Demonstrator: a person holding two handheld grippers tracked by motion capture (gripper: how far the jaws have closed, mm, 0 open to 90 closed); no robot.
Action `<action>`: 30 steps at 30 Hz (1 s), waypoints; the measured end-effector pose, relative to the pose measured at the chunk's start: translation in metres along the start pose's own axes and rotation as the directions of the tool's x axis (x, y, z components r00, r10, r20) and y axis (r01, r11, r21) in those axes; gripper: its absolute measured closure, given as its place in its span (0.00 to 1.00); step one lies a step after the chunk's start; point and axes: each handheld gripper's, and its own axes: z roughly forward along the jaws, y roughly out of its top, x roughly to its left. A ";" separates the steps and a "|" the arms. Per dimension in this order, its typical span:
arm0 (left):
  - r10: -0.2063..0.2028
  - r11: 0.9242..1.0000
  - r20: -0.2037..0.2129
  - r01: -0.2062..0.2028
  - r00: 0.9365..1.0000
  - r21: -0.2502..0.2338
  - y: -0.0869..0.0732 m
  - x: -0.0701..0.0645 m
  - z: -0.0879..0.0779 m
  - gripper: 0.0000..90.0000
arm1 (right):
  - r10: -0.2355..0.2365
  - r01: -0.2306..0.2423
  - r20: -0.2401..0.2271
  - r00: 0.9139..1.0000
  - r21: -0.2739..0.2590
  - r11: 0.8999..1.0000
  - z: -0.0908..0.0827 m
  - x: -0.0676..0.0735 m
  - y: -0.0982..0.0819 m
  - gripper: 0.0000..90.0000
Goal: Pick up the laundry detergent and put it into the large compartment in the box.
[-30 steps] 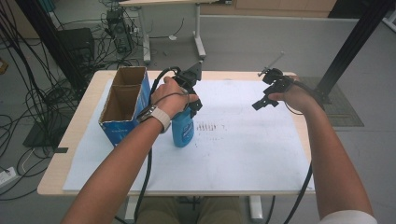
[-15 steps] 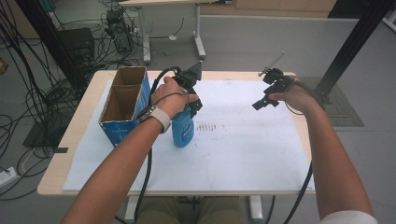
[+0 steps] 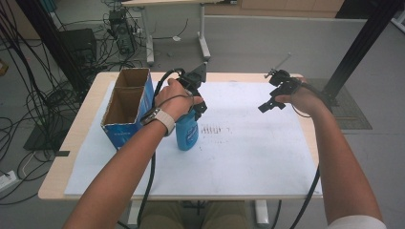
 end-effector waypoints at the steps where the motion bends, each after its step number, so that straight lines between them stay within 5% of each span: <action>1: 0.002 1.000 0.001 -0.002 1.000 0.001 0.000 0.000 0.000 0.14 | 0.001 -0.001 0.000 1.000 -0.001 1.000 0.000 0.000 0.000 0.11; 30: -0.003 1.000 -0.007 0.003 1.000 -0.004 0.001 -0.002 0.003 0.15 | 0.006 -0.006 -0.002 1.000 -0.004 1.000 0.000 0.000 -0.003 0.11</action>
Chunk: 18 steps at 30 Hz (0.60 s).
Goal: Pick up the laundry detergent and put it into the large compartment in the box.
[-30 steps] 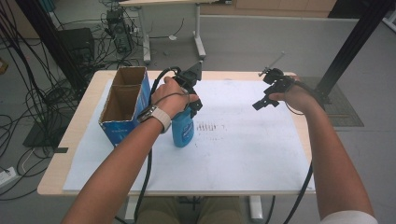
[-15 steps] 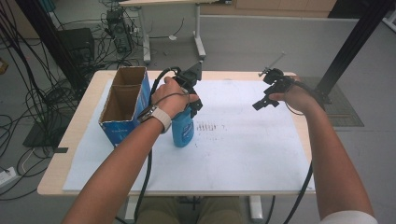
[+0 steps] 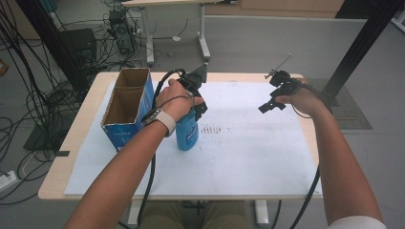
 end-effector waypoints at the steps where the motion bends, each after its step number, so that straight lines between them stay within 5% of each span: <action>1: -0.001 1.000 -0.001 0.001 1.000 -0.002 0.000 0.000 0.000 0.15 | -0.001 0.001 0.001 1.000 -0.001 1.000 0.000 0.000 0.000 0.11; 18: 0.000 1.000 -0.007 0.000 1.000 0.008 0.001 0.000 0.010 0.15 | -0.006 0.006 0.001 1.000 0.000 1.000 0.000 0.001 0.000 0.11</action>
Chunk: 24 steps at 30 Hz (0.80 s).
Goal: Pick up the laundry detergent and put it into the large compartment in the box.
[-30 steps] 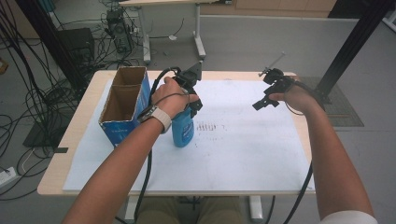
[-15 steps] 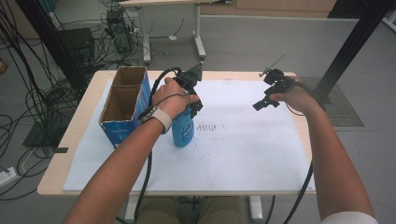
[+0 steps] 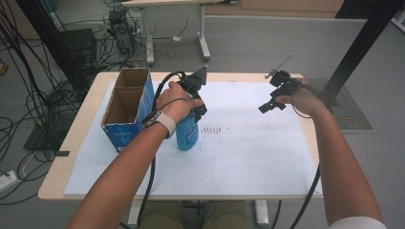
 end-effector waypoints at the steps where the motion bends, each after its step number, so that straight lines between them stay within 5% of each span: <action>1: 0.000 1.000 0.000 0.000 1.000 -0.002 0.000 0.000 0.001 0.15 | 0.001 -0.001 0.000 1.000 0.000 1.000 0.000 0.000 0.000 0.11; 24: 0.017 1.000 -0.009 -0.017 1.000 0.001 0.001 -0.002 0.011 0.21 | 0.003 -0.003 -0.003 1.000 0.001 1.000 0.002 0.000 0.000 0.11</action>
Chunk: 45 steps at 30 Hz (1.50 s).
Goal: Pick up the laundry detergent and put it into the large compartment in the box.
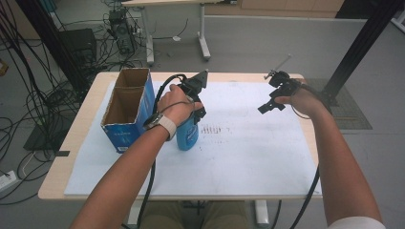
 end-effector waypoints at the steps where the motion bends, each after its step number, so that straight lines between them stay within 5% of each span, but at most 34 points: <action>1: -0.004 1.000 -0.003 0.004 1.000 -0.002 0.000 -0.001 0.001 0.21 | 0.000 0.000 0.000 1.000 0.001 1.000 0.000 0.000 0.000 0.11; 24: 0.006 1.000 0.027 -0.006 1.000 0.018 0.005 0.006 0.006 0.35 | 0.004 -0.004 -0.003 1.000 0.001 1.000 0.000 0.000 -0.001 0.12; 32: -0.019 0.999 0.070 0.017 0.997 0.028 0.006 0.013 0.007 0.41 | 0.006 -0.006 -0.004 1.000 0.002 1.000 0.000 -0.001 -0.002 0.12; 45: -0.002 0.999 0.057 -0.001 0.998 0.045 0.009 0.010 0.006 0.43 | 0.011 -0.011 -0.001 1.000 0.000 1.000 -0.002 0.000 -0.005 0.12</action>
